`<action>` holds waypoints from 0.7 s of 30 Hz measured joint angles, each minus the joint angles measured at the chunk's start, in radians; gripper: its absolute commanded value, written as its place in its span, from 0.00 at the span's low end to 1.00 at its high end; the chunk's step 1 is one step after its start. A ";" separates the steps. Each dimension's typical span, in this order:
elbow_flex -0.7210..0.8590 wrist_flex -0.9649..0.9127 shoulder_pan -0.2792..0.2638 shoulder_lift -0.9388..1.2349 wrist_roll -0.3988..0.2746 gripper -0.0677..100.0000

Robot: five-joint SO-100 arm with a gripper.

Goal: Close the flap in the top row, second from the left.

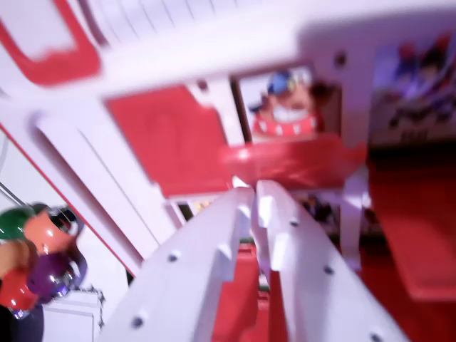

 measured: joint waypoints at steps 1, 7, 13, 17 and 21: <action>0.000 -0.011 0.000 0.000 0.000 0.00; 0.000 -0.103 0.000 0.000 -0.009 0.00; 0.000 -0.137 0.000 0.000 -0.017 0.00; 0.000 -0.137 0.000 0.000 -0.017 0.00; 0.012 -0.138 0.002 0.000 -0.018 0.00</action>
